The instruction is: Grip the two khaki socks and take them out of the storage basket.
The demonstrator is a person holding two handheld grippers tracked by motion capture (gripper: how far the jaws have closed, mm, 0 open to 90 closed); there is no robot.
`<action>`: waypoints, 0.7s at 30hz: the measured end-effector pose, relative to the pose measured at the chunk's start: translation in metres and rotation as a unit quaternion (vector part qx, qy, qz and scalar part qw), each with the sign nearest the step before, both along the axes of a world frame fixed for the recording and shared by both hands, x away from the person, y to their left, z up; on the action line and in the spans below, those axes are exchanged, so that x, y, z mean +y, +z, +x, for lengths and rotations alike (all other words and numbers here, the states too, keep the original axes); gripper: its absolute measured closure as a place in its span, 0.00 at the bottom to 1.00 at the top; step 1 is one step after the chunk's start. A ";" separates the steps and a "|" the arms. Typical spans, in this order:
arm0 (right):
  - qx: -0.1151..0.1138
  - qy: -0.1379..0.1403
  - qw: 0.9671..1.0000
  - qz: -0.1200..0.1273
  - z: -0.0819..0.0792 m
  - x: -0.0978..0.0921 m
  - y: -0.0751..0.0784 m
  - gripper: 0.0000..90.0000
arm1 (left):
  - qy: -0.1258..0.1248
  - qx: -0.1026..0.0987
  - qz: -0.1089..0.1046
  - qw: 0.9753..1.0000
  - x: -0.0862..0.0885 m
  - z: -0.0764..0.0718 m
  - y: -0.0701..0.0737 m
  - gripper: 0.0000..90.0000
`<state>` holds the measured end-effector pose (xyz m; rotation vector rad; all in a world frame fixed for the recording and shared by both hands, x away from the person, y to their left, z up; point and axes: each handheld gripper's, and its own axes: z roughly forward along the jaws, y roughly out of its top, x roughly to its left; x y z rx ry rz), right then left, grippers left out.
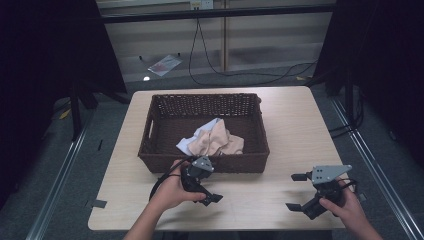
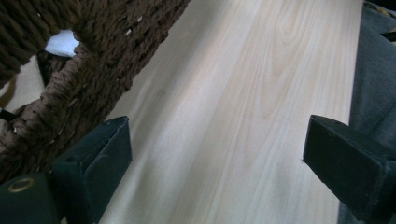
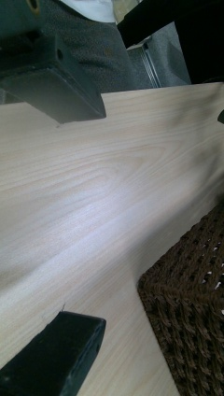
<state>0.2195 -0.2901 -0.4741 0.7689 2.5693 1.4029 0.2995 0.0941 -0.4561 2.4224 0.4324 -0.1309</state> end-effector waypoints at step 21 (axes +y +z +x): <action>0.002 0.000 1.000 0.000 -0.001 0.000 0.000 0.01 | -0.029 0.030 0.043 0.998 -0.004 0.006 0.029 0.09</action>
